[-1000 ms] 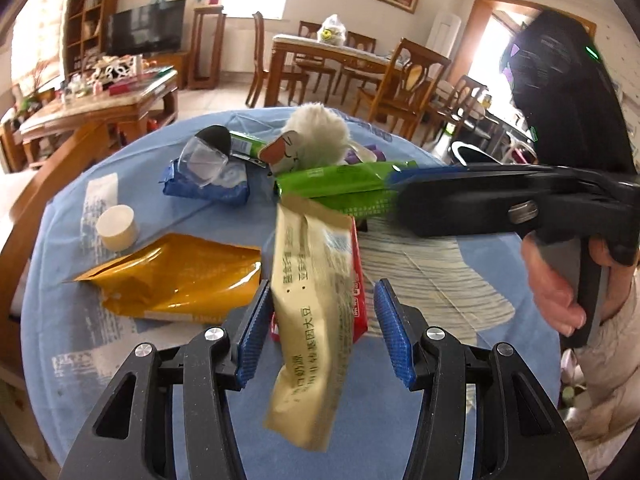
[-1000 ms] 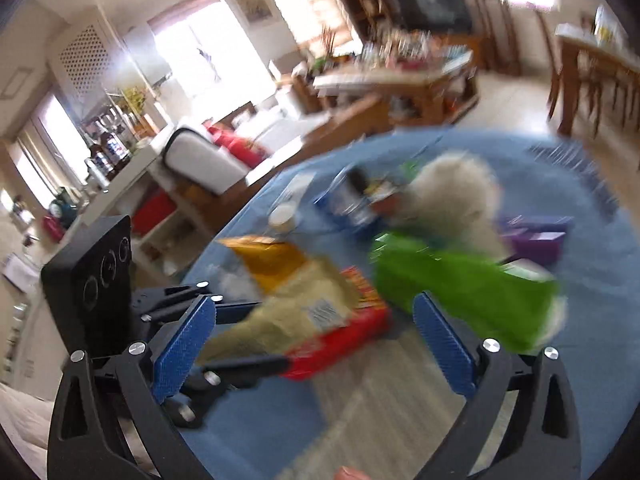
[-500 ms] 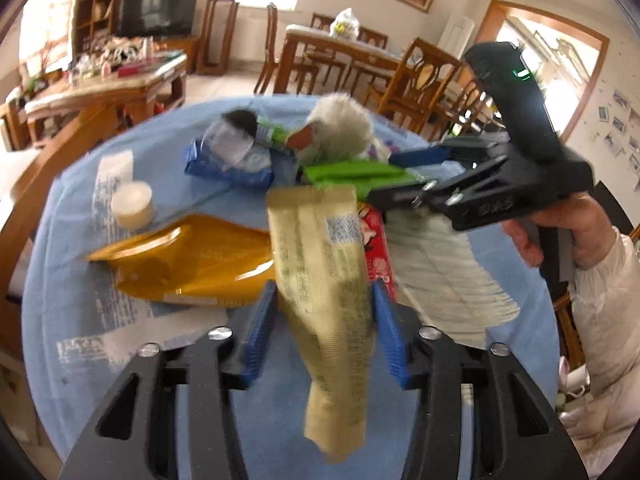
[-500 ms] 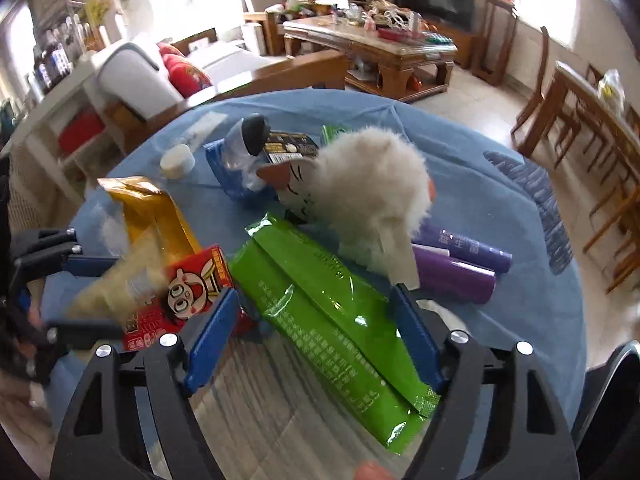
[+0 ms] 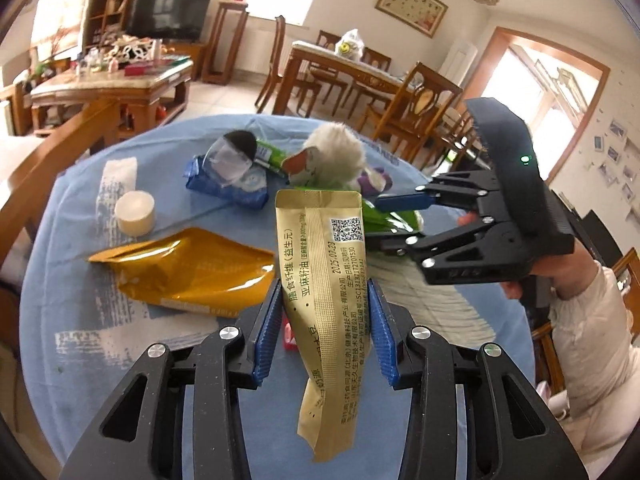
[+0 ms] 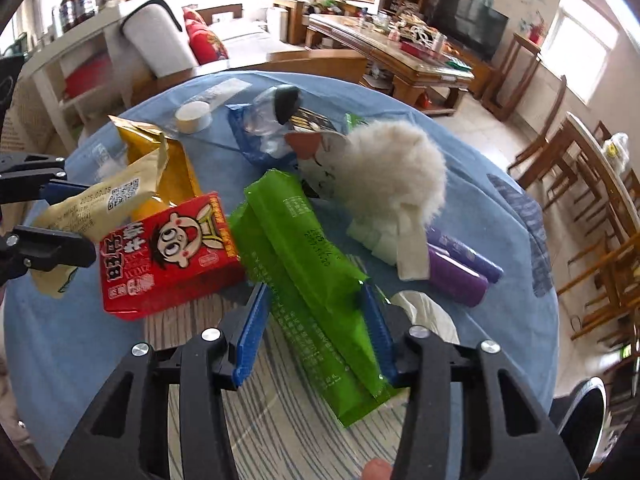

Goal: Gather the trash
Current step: 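Carry both wrappers to the black bin and open both grippers over it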

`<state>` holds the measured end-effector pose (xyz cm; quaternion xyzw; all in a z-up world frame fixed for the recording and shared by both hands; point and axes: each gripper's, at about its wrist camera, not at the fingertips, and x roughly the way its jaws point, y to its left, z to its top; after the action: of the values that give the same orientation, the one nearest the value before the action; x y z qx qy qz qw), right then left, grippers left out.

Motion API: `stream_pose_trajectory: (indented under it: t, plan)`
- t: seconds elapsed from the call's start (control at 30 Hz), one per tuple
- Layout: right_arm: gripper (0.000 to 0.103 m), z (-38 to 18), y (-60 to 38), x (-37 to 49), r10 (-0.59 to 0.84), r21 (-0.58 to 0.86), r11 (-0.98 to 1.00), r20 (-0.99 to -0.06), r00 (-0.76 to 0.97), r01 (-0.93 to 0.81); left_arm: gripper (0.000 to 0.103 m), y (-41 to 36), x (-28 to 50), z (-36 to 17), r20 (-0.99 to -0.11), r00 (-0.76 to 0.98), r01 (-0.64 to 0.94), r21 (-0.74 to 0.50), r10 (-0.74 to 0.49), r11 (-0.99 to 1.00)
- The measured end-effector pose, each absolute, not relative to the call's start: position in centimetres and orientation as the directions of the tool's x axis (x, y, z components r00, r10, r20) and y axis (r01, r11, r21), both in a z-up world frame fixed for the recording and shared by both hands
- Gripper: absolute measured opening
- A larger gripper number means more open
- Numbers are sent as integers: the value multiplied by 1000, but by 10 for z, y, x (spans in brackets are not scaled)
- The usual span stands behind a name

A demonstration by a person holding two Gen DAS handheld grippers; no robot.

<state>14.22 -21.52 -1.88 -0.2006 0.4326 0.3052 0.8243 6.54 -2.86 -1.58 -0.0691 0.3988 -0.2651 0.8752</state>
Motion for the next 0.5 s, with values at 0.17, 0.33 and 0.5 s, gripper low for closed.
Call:
stream_pose_trajectory:
  t: [0.17,0.33,0.5]
  plan:
    - [41,-26,-215,149,290,-99,752,-838,463,-651,41,-32,61,-15,-665,544,409,-323,-512,853]
    - [28,-4,-243,142,416,48,796,-768,488,-604,41,-28,59,-17,-665,553,393,-323,-501,861]
    - [27,22,-276,121,578,249,781,-634,513,-573,41,-33,60,-10,-641,579,391,-325,-504,861]
